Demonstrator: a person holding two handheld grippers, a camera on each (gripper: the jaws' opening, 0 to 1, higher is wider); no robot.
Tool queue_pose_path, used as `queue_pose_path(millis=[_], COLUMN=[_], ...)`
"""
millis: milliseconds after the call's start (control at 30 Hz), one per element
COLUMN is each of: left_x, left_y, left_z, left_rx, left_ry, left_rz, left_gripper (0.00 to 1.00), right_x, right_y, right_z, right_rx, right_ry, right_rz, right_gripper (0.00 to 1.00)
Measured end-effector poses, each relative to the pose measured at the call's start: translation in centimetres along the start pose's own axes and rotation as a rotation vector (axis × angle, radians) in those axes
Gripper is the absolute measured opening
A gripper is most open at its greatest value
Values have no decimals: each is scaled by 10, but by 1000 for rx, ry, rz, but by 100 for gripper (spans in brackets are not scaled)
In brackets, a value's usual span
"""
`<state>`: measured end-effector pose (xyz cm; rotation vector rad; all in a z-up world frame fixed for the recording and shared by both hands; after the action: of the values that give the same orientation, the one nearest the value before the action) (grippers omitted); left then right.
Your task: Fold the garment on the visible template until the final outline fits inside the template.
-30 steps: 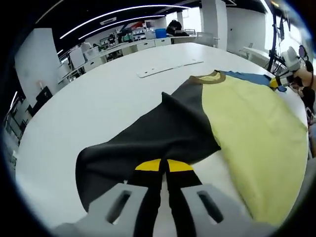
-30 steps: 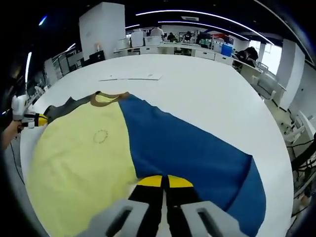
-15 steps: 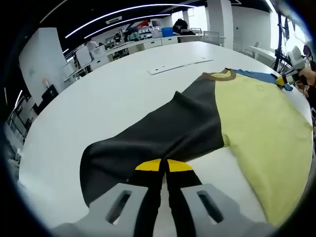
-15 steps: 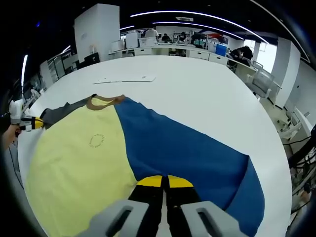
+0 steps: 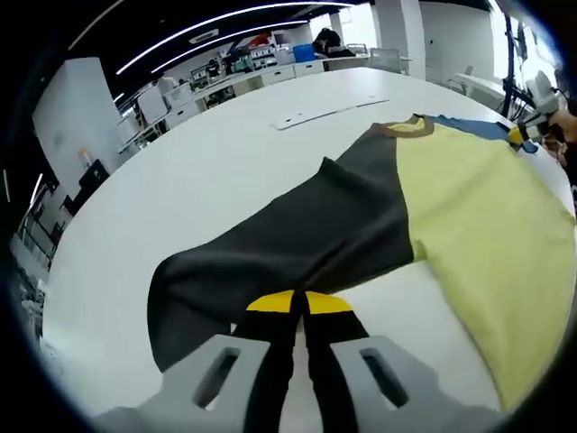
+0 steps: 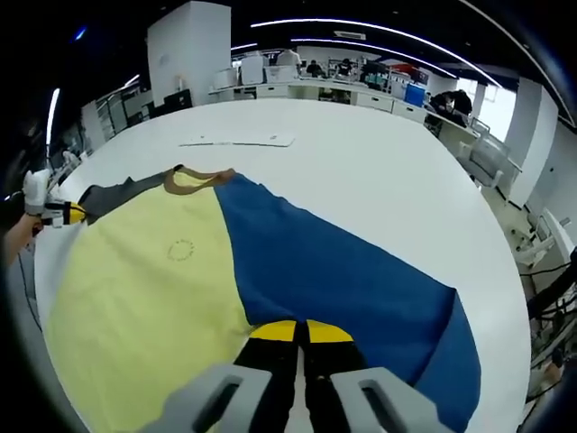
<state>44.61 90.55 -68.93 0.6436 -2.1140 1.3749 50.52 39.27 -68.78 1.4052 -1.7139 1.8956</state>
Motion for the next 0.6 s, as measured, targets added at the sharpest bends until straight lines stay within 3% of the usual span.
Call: queue_pose_path(millis=[133,200,367,433,600], left_x=[0,2,9,14,25], left_y=[2,3,1,0,0], left_z=[0,1,5,8,11], left_rx=[18,34,97,160,181], left_ry=[18,31,81,117,141], left_rz=[-14,-9,37,45,71], left_gripper=[5,17,35,43,57], right_x=[3,6,21,27,40], right_y=[2,3,4,6,10], right_z=[1,2,2,4,10], right_rx=[-59,-82,-55,-46,-25], right_ry=[-23,-41,-60,-65,-64], right_rz=[21,38,52,63,61], right_gripper=[6,16,38,45,54])
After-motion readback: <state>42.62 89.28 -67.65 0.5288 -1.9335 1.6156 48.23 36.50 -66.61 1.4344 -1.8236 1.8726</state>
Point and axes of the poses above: the point that each gripper's makers call its tool centre point, and the gripper's own axes: x roughly backward along the fingers, z roughly to its right, y roughly out of its underside, the point moved 10 cm from there along x, roughly backward along the fingers, and after that the axes turned 11 degrees about -y, right-handed, at the moved point
